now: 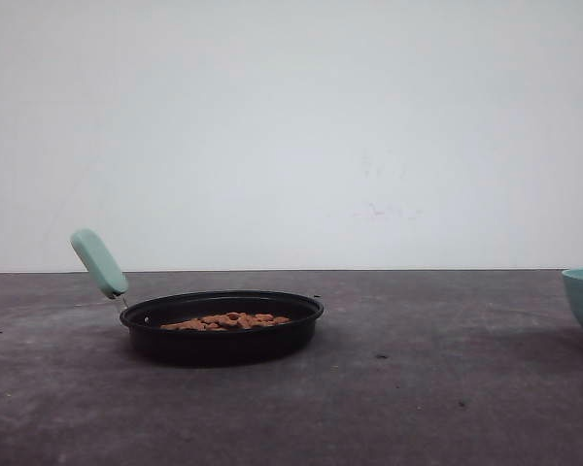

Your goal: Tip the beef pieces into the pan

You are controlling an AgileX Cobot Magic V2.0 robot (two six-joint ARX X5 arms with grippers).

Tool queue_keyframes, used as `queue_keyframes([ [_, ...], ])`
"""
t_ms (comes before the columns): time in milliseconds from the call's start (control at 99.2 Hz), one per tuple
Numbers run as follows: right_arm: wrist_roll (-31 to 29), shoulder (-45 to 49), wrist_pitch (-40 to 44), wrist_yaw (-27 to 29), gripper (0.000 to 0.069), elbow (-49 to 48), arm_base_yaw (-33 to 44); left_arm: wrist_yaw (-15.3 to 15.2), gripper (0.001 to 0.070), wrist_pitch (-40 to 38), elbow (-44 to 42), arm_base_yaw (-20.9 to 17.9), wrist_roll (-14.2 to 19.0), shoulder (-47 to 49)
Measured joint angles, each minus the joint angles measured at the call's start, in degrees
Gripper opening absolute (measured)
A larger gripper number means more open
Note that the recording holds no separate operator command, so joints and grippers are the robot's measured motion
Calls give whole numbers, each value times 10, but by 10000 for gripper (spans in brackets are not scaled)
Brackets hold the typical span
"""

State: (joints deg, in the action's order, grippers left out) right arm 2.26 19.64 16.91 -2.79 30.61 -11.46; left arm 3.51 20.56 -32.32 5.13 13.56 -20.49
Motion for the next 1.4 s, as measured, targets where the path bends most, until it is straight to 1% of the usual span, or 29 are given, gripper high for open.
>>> queue_keyframes([
  [303,4,-20,-26,0,7,0,0,-3,25,2,-2,0,2,24],
  [827,5,-29,-29,1,7,0,0,-3,25,2,-2,0,2,24],
  [908,3,-44,-6,26,7,0,0,-3,25,2,-2,0,2,24],
  [1029,-8,-74,74,86,7,-3,7,-3,25,2,-2,0,2,24],
  [1109,-10,-102,93,109,7,-33,24,-3,25,2,-2,0,2,24],
  [1200,-13,-139,69,110,7,-91,44,-3,25,2,-2,0,2,24],
  [1331,-39,-196,4,68,7,-190,64,-3,25,2,-2,0,2,24],
  [1402,-58,-193,0,43,7,-224,72,-3,25,2,-2,0,2,24],
])
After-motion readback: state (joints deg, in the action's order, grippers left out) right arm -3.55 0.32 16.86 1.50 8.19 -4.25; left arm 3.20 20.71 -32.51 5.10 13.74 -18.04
